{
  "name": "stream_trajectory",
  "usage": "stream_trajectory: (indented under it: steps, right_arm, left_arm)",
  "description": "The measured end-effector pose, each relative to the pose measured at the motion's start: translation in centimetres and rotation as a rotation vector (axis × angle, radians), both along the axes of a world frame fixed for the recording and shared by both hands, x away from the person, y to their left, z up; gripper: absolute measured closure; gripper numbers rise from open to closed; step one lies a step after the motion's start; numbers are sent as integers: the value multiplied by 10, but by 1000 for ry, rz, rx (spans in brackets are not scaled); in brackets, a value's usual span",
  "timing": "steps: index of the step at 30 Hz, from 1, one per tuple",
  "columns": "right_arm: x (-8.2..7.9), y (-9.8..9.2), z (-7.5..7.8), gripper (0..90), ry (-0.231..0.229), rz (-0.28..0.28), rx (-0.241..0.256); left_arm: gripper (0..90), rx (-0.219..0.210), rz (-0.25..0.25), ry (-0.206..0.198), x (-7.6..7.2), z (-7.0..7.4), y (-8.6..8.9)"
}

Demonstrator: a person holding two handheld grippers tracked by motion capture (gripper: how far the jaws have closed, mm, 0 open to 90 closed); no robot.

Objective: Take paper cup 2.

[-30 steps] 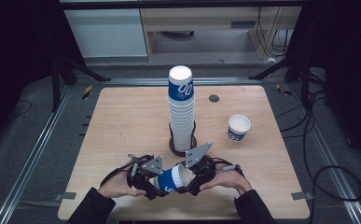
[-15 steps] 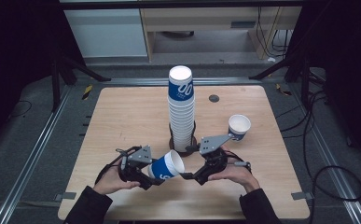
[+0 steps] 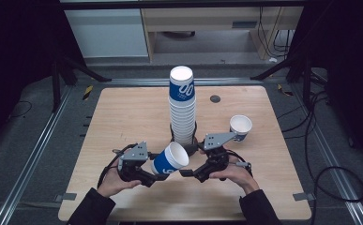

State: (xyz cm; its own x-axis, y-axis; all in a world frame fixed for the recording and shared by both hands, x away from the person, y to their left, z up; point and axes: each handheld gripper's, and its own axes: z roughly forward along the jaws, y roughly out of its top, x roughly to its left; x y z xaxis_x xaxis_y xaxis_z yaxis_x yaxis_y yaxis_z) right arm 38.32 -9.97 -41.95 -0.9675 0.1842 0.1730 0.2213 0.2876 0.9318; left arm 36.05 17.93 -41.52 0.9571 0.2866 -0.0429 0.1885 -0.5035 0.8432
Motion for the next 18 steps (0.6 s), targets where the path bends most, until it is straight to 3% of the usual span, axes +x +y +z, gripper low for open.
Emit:
stream_trajectory:
  steps: [11, 18]
  right_arm:
    - [-2, 13, -5, 122, 34, 41, 26]
    - [-3, 16, -8, 187, 63, 62, 41]
  left_arm:
    - [279, 3, -24, -18, -6, -3, -12]
    - [279, 9, -29, -23, -7, -3, -14]
